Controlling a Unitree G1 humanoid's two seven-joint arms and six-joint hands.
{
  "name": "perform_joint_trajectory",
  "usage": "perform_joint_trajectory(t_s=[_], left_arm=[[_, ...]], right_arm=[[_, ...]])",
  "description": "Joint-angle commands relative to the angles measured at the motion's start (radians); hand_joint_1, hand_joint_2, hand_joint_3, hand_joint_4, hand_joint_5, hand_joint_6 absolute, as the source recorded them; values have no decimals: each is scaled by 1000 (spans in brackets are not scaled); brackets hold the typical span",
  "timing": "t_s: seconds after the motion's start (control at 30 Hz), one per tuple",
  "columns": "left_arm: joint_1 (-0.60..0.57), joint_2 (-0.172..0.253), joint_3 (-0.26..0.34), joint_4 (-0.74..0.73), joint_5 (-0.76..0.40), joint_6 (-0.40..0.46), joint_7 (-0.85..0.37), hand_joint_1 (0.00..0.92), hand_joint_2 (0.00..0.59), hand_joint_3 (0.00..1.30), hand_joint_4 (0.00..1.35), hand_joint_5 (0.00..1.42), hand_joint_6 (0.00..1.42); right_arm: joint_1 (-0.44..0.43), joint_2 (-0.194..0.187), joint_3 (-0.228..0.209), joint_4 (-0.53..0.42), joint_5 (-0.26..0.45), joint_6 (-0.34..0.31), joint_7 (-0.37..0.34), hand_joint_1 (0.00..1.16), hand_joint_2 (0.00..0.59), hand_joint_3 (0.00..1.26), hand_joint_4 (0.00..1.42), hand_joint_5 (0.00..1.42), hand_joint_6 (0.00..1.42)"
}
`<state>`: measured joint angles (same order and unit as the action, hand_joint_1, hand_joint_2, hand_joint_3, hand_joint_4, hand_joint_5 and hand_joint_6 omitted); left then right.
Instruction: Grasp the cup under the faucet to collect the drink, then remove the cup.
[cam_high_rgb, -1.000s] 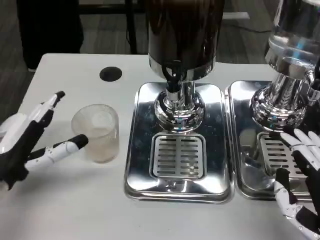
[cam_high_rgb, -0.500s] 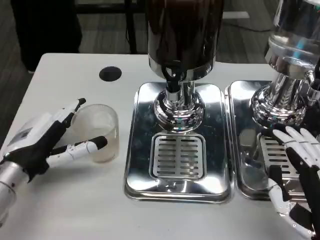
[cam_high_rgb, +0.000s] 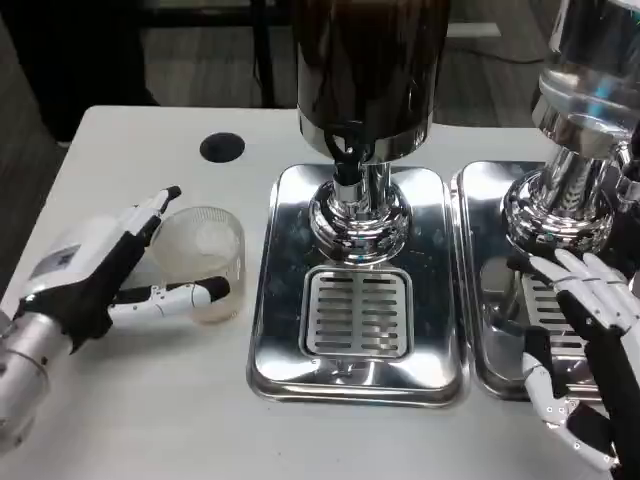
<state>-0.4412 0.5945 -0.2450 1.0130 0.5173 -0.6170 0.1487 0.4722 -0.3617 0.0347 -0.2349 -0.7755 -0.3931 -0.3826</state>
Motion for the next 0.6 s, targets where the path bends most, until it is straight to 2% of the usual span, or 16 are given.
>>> perform_joint_trajectory(t_s=[0.03, 0.27, 0.33, 0.43, 0.6], left_arm=[[-11, -13, -12, 21, 12, -3, 38, 175, 42, 24, 16, 107, 179], [-16, -18, -20, 28, 13, -3, 49, 204, 61, 112, 105, 204, 250], [-17, -19, -21, 28, 13, -2, 49, 232, 81, 185, 201, 325, 389], [-17, -19, -22, 27, 13, -2, 50, 259, 98, 224, 257, 409, 526], [-15, -21, -22, 21, 13, 0, 50, 254, 130, 284, 330, 506, 661]], right_arm=[[-9, 3, 4, 11, 18, -3, 11, 460, 572, 241, 151, 120, 327], [-18, -1, 2, 19, 37, -2, 19, 461, 572, 241, 151, 120, 335], [-19, -2, 1, 18, 40, -3, 21, 458, 566, 248, 159, 120, 338], [-15, -2, 0, 13, 43, -2, 24, 453, 563, 250, 172, 130, 352], [-6, -2, -5, 9, 57, -4, 30, 451, 563, 250, 182, 133, 345]])
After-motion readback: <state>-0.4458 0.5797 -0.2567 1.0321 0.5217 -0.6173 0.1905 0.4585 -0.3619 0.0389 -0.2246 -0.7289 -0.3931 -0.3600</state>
